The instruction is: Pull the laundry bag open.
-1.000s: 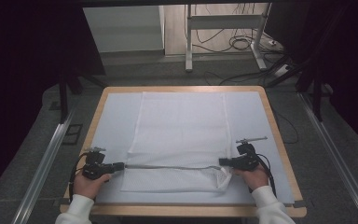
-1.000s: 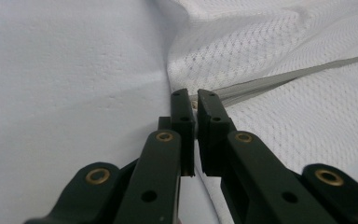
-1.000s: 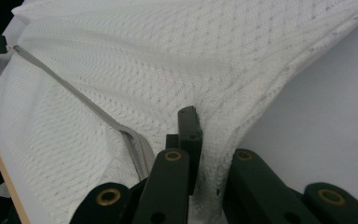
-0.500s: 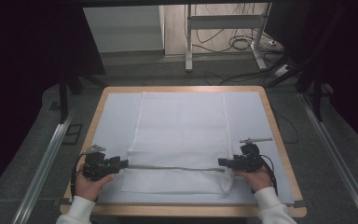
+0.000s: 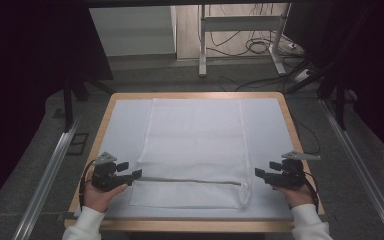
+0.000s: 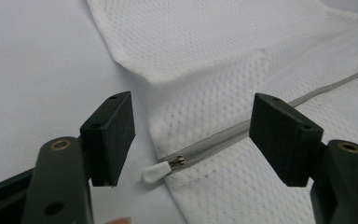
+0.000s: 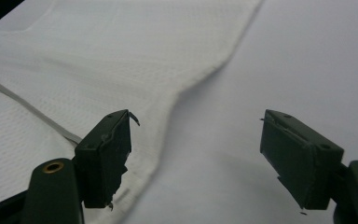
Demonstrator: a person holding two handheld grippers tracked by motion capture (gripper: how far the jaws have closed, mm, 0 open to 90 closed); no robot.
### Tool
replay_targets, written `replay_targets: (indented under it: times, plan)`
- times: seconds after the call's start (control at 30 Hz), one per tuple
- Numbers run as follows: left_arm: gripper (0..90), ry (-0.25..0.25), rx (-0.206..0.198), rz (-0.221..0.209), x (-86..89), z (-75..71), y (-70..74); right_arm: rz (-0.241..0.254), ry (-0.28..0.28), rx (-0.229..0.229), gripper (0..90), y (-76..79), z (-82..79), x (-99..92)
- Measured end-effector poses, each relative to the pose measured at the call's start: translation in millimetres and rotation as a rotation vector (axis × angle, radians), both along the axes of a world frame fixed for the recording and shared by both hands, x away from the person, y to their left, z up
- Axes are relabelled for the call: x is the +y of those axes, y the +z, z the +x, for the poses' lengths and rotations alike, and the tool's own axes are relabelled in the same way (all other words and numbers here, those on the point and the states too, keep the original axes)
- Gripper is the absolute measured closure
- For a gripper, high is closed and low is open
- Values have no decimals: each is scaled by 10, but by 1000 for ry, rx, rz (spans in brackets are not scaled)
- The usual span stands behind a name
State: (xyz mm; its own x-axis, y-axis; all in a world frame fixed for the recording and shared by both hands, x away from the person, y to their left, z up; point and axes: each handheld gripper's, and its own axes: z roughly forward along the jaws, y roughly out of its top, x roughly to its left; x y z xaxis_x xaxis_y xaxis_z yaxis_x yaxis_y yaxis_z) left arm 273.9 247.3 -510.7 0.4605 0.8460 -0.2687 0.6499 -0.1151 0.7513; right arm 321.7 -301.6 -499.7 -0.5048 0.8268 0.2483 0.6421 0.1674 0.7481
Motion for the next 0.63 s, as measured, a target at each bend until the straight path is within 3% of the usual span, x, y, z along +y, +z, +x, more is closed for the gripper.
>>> replay_targets:
  times: [0.13, 0.33, 0.47, 0.63]
  plan:
    - [313, 11, -1, 9, -3, 4, -17, -5, -16, -8, 241, 1, -19, -21]
    - [312, 20, 7, 13, 14, 17, -34, -19, 3, -17, 240, -3, -28, 21]
    - [312, 25, 26, 27, 9, 36, -58, -13, -1, -25, 238, 4, -32, 20]
    - [302, 22, 21, 26, 14, 43, -63, -7, -6, -34, 233, 15, -40, 27]
